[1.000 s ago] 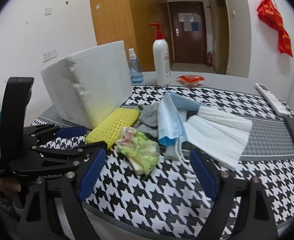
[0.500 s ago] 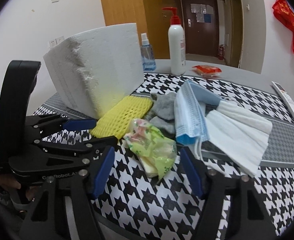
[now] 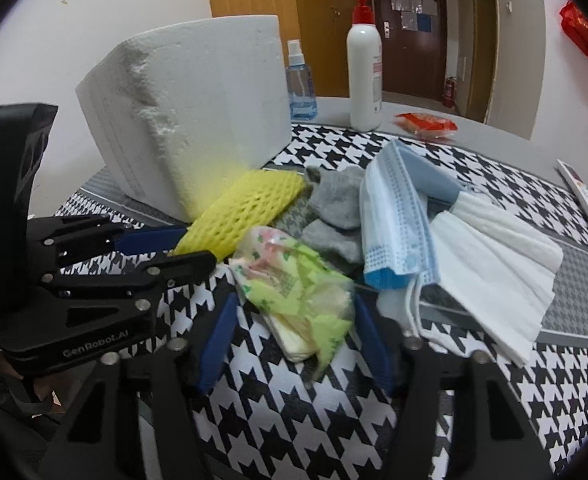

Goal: Organize soft objects
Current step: 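Lower the left tool onto the yellow foam net while the right tool approaches the snack bag, then close the left tool on the yellow net while the right tool grasps the snack bag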

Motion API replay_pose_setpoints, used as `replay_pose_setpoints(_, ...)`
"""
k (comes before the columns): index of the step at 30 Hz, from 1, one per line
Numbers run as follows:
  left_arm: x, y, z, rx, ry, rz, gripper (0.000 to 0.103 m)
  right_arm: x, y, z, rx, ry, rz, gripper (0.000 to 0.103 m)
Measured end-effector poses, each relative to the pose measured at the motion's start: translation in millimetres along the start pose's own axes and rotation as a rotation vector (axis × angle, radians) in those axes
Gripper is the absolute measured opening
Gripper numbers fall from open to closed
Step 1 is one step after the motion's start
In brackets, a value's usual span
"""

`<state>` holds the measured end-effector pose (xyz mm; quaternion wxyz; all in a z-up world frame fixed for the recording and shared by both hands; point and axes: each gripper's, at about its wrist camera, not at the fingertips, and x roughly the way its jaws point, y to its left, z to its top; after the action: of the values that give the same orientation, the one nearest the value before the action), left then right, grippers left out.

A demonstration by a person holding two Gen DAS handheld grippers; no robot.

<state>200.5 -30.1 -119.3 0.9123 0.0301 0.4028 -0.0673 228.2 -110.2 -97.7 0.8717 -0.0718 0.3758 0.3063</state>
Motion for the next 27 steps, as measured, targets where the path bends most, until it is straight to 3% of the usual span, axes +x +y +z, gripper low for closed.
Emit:
replay_pose_setpoints(1,-2,0,-1,0.009,-0.006,-0.002,0.024,1,0,0,-0.002,0.007,0.000,0.048)
replay_pose_setpoints(10,-7,3,-2,0.006,-0.027,-0.029,0.018,2,2,-2,0.005,0.027,-0.001,0.030)
replay_pose_setpoints(27,-47,-4,-8,0.020,-0.116,-0.040,0.017,-36,4,-13,0.025,-0.033,-0.038,0.027)
